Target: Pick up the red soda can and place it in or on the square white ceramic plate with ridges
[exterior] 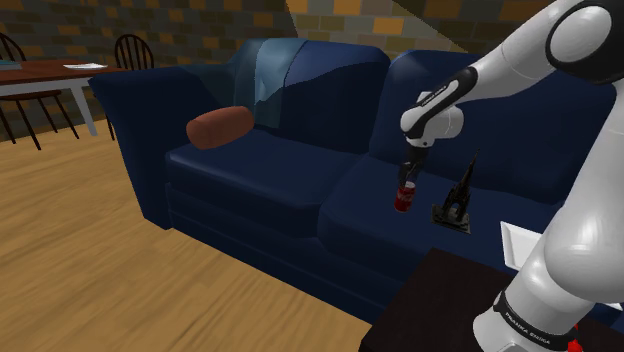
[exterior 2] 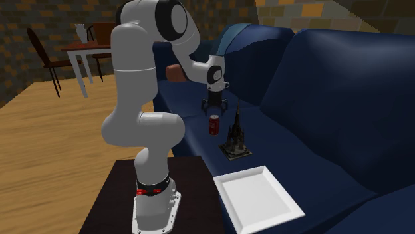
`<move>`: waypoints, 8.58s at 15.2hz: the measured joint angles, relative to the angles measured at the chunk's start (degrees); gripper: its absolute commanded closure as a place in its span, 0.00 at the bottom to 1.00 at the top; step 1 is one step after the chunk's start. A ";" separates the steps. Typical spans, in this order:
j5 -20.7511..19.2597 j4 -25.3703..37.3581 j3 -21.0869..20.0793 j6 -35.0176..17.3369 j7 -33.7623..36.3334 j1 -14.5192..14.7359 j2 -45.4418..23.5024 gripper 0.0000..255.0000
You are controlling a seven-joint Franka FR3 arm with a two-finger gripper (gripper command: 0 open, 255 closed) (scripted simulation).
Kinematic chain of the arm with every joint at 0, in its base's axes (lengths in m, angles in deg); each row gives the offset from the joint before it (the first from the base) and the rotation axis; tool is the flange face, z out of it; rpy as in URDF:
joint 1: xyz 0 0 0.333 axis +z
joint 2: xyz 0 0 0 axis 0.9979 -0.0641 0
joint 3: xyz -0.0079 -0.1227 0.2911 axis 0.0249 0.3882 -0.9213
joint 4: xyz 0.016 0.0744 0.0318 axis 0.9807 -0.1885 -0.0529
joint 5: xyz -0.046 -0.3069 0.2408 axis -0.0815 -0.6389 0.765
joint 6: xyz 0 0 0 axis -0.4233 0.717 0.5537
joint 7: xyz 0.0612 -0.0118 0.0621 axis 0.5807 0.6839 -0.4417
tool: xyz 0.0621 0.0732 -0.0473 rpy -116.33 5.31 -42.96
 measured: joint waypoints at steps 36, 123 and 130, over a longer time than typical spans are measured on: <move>-3.54 1.35 0.35 5.31 2.71 0.43 4.72 1.00; -25.69 -26.07 22.82 8.80 -7.56 -30.86 38.85 1.00; -26.65 -17.45 33.05 11.98 -19.26 -31.03 34.62 1.00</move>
